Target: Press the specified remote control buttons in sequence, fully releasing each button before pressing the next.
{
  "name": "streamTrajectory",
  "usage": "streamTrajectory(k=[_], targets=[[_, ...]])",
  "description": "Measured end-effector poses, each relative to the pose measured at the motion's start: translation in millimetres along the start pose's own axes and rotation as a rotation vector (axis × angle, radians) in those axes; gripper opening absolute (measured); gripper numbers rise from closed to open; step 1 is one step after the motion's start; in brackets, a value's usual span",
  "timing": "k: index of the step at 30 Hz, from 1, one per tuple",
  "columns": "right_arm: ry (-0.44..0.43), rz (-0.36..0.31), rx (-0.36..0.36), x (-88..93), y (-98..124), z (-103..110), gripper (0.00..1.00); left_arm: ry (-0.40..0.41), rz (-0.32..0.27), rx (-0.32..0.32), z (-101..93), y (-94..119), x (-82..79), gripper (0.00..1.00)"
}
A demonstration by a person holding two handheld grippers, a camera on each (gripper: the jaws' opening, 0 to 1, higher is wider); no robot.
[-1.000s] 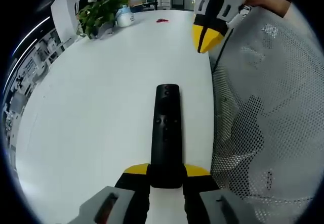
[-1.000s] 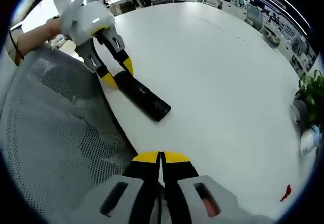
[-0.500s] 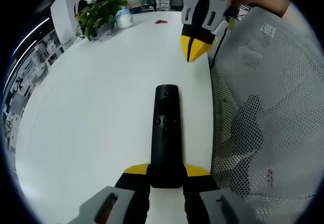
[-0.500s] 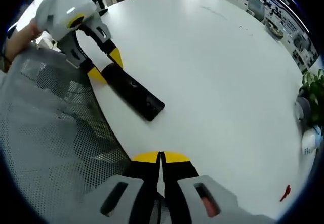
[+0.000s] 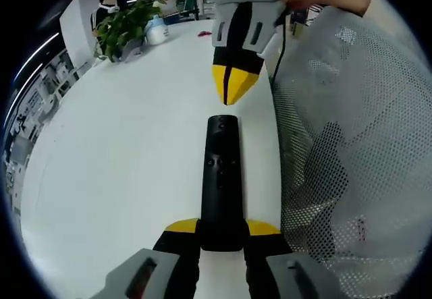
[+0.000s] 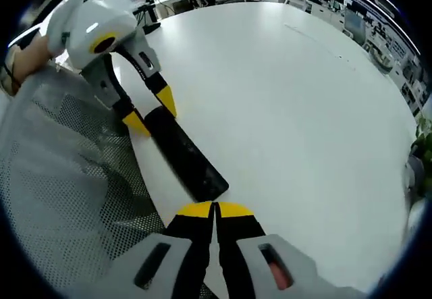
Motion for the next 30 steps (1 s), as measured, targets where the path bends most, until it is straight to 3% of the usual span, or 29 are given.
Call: streamTrajectory(k=[18, 24, 28, 30], targets=[[0.103, 0.074, -0.024, -8.9, -12, -1, 0.00, 0.005, -0.007, 0.006, 0.4, 0, 1.3, 0.24], [0.256, 0.146, -0.029, -15.1, -14, 1, 0.00, 0.006, -0.008, 0.007, 0.4, 0, 1.3, 0.24], [0.445, 0.241, -0.056, -24.2, -17, 3, 0.00, 0.006, -0.009, 0.008, 0.4, 0, 1.5, 0.24], [0.491, 0.292, -0.080, -28.9, -19, 4, 0.00, 0.005, -0.009, 0.008, 0.4, 0, 1.5, 0.24]])
Point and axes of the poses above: the point that each gripper's makers call its tool centre point, and the gripper's own axes: y roughly backward along the fingers, z roughly to its left, x roughly out of its underside, the point moved 9 cm from there along y, roughly backward along the fingers, and after that the axes turned 12 degrees about y, right-handed, at the moved point
